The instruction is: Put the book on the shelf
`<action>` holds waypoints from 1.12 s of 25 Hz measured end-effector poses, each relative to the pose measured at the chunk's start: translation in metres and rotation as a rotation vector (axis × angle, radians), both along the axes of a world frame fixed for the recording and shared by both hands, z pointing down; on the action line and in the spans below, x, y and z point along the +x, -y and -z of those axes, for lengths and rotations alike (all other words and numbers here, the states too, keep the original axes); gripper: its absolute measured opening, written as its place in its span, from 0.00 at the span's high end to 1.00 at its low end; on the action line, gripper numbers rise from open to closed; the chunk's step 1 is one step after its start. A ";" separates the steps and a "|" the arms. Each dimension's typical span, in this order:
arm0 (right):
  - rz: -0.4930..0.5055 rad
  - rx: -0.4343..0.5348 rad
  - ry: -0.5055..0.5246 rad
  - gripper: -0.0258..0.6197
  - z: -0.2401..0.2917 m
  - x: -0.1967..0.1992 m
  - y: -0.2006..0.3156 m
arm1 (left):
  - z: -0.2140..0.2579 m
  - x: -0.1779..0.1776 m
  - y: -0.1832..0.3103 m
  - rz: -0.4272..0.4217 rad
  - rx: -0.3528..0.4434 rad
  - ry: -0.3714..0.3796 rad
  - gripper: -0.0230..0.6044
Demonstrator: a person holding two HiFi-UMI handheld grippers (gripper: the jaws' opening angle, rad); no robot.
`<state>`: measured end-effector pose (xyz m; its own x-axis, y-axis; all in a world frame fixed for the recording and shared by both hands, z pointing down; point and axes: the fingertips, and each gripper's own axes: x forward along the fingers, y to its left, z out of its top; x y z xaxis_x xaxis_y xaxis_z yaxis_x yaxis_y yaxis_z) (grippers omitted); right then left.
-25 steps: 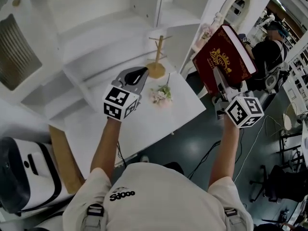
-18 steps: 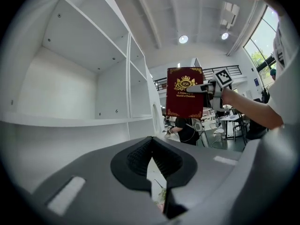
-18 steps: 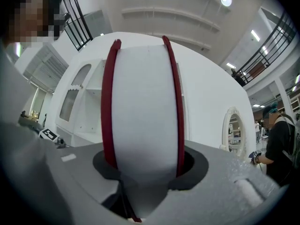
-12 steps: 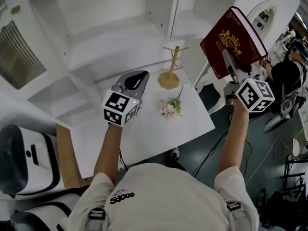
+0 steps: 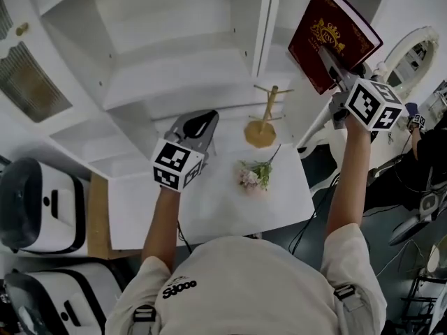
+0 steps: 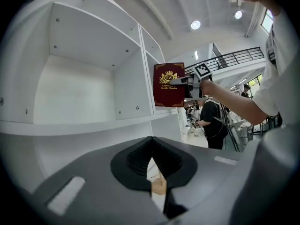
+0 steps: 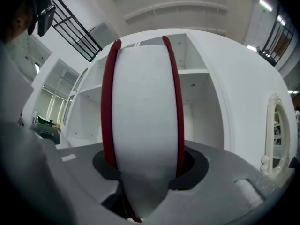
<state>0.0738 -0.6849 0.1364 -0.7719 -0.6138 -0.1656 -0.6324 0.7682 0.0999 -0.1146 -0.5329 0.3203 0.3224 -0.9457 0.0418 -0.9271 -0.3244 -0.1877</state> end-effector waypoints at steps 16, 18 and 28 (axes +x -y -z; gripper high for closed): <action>0.167 -0.058 -0.100 0.63 0.000 -0.104 0.096 | -0.013 -0.040 0.010 0.205 -0.037 -0.034 0.94; 0.165 -0.061 -0.093 0.63 0.000 -0.108 0.102 | -0.017 -0.042 0.008 0.214 -0.043 -0.037 0.94; 0.086 0.057 -0.094 0.56 0.002 -0.083 0.085 | -0.022 -0.040 -0.002 0.189 -0.054 -0.040 0.94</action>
<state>-0.0089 -0.7700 0.1340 -0.8351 -0.5362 -0.1230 -0.5500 0.8107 0.2007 -0.1541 -0.5304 0.3421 0.1414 -0.9863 0.0851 -0.9789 -0.1521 -0.1364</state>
